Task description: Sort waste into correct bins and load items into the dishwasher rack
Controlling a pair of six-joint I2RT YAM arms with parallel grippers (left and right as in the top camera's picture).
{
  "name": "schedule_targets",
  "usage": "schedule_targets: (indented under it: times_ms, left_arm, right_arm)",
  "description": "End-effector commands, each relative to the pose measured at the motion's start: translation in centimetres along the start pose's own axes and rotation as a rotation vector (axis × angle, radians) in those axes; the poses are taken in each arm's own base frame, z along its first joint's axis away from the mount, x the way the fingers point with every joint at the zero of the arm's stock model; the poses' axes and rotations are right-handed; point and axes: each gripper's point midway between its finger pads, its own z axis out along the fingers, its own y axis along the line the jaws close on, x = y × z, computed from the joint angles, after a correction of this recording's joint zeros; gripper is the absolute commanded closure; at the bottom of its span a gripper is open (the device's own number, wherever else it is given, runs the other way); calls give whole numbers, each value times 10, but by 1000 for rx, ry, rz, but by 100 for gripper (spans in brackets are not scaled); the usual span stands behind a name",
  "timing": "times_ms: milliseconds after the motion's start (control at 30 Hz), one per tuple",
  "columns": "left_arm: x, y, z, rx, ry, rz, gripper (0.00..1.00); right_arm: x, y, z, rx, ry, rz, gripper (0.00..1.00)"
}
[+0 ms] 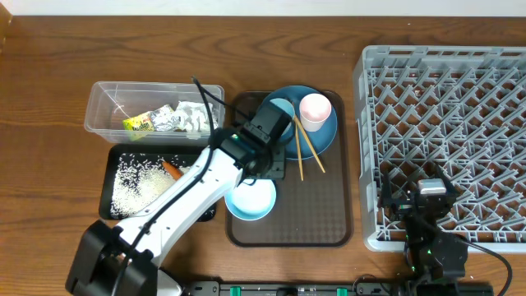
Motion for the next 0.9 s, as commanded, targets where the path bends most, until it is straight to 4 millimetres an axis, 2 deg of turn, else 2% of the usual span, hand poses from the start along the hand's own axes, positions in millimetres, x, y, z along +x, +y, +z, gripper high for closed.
schedule_targets:
  times_ms: [0,133,267,433,533,567,700,867]
  left_arm:
    - [0,4,-7,-17,0,38,44]
    - [1,5,-7,-24,3,112,45]
    - [-15,4,-7,-12,-57,100,46]
    - [-34,5,-11,87,-79,14,46]
    - [-42,15,-13,139,-67,-67,46]
    - [-42,20,-14,137,-57,-84,50]
    - [-27,52,-14,71,24,-168,58]
    - [7,83,-19,-31,164,-234,60]
  right_arm:
    - [1,-1,0,5,4,7,1]
    - [1,-1,0,5,4,7,1]
    - [1,-1,0,5,4,7,1]
    - [1,-1,0,5,4,7,1]
    - [1,-1,0,5,4,7,1]
    - [1,-1,0,5,4,7,1]
    - [1,-1,0,5,4,7,1]
    - [1,-1,0,5,4,7,1]
